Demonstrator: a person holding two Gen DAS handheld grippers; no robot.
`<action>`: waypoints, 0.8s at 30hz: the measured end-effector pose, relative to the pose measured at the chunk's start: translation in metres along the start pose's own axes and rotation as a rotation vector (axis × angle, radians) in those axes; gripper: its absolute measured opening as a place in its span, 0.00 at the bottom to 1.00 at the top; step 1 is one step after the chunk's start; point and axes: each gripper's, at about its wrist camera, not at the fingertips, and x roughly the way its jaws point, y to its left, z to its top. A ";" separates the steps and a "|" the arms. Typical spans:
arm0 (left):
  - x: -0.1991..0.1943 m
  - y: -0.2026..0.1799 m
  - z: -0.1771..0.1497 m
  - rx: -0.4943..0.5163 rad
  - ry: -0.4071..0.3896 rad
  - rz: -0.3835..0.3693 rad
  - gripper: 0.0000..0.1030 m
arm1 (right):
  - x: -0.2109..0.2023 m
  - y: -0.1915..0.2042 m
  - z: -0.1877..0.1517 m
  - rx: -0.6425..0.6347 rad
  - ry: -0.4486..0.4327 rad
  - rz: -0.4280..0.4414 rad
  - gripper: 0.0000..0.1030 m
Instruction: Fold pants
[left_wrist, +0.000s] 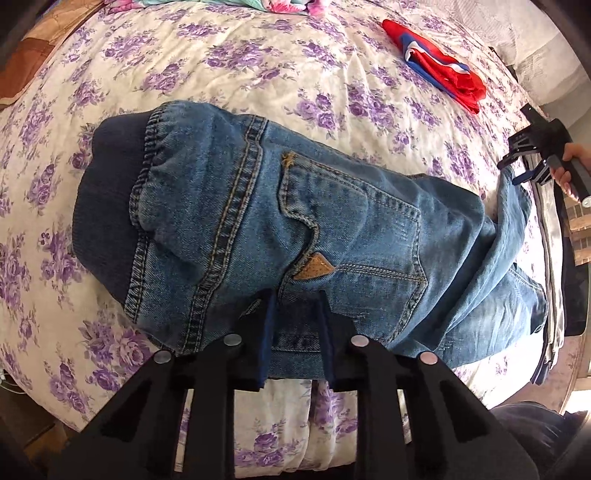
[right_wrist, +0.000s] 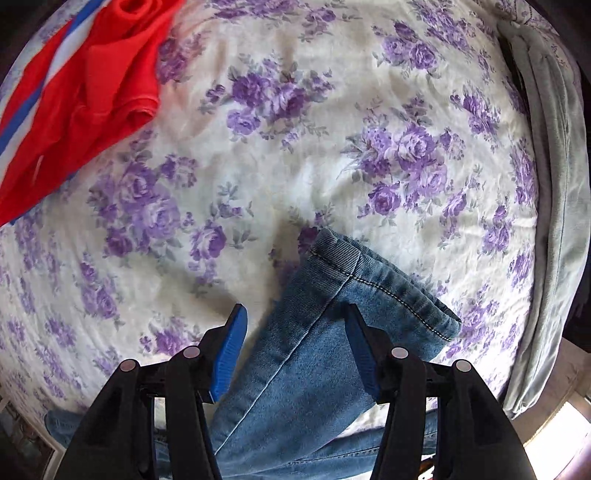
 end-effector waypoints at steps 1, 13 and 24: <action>0.000 0.002 0.001 -0.009 0.001 -0.007 0.19 | 0.005 -0.001 0.002 0.016 0.010 -0.017 0.54; 0.002 0.007 0.004 -0.015 0.008 -0.035 0.15 | -0.027 -0.039 -0.038 -0.024 -0.137 0.125 0.10; 0.002 0.001 0.007 0.048 0.040 -0.006 0.14 | -0.045 -0.219 -0.258 0.143 -0.443 0.444 0.08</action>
